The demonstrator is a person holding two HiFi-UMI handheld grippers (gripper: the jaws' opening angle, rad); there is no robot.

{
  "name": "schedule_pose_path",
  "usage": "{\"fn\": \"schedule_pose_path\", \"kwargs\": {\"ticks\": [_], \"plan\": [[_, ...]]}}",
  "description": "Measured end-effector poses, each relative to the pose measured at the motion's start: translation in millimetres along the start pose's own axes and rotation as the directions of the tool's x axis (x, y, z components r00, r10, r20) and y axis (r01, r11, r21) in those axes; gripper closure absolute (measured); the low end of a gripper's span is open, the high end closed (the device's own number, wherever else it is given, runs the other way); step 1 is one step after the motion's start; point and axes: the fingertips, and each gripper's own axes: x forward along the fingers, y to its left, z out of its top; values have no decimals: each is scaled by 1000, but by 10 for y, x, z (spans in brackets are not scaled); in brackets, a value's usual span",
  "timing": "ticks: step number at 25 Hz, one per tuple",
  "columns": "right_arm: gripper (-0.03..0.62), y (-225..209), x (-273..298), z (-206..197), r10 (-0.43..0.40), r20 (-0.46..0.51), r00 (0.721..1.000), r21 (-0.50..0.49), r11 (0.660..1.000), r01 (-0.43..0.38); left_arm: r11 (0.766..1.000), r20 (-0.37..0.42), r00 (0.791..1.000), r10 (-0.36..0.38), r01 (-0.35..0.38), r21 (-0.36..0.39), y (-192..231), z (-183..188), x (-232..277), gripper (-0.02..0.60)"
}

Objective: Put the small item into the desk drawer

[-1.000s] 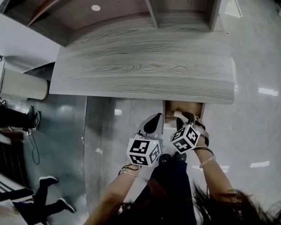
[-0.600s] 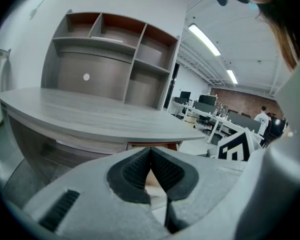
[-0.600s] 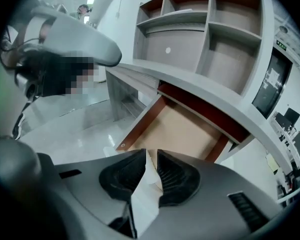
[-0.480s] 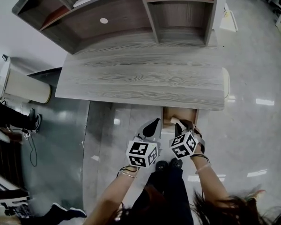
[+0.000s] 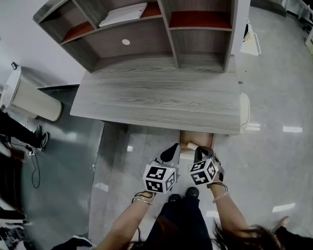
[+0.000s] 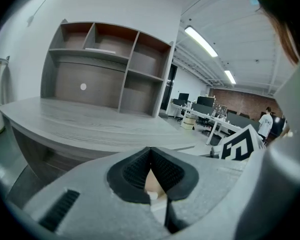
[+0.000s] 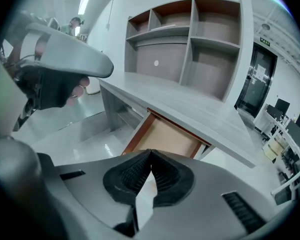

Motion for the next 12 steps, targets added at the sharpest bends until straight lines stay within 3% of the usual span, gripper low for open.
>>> {"fn": "schedule_pose_path", "kwargs": {"ticks": [12], "plan": [[592, -61, -477, 242, -35, 94, 995, 106, 994, 25, 999, 36, 999, -36, 35, 23, -220, 317, -338, 569]]}}
